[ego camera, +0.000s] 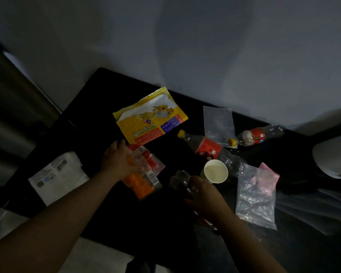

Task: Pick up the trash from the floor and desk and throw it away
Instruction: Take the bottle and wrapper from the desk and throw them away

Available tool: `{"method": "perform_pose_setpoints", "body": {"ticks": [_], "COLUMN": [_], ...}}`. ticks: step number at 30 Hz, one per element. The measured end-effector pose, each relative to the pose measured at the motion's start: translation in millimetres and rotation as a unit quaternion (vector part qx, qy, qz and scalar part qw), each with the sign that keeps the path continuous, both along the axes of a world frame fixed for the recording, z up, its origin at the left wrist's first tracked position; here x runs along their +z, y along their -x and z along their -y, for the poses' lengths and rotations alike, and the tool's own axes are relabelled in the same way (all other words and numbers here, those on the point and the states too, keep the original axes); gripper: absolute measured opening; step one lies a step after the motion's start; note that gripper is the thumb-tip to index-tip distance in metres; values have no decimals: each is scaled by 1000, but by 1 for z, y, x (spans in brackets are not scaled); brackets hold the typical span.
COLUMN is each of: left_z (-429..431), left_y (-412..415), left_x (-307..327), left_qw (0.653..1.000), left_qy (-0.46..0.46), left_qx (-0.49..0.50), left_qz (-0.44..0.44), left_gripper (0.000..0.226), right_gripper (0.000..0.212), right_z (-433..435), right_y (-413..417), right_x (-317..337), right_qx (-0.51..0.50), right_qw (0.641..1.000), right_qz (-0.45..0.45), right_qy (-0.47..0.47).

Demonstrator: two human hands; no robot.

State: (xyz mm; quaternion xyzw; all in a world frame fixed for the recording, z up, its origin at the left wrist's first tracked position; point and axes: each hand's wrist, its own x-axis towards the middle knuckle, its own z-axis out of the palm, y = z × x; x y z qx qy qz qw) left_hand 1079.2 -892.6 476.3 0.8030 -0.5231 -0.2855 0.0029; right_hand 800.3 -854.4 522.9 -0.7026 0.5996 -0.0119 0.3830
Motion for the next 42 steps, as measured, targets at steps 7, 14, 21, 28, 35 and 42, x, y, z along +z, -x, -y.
{"method": "perform_pose_setpoints", "body": {"ticks": [7, 14, 21, 28, 35, 42], "left_z": [4, 2, -5, -6, -23, -57], "left_y": [5, 13, 21, 44, 112, 225], "left_x": [-25, -35, -35, -19, 48, 129], "left_qw": [993, 990, 998, 981, 958, 930], "left_qy": [-84, -37, -22, -9, 41, 66], "left_qx": [-78, -115, -47, 55, 32, -69], "left_qz": [30, 79, -28, -186, -281, -354], "left_gripper": [153, 124, 93, 68, 39, 48], "right_gripper": [54, 41, 58, 46, 51, 53], "right_z": [-1, -9, -18, -29, -66, -137], "right_y": [-8, -2, 9, 35, 93, 168], "right_x": [-6, -8, -8, 9, 41, 85], "right_qx": [-28, -73, -127, -168, -273, -368], "right_qw": [1000, 997, 992, 985, 957, 913], "right_qz": [-1, -7, 19, 25, 72, 122], "right_qy": [-12, 1, 1, 34, 66, 127]}}
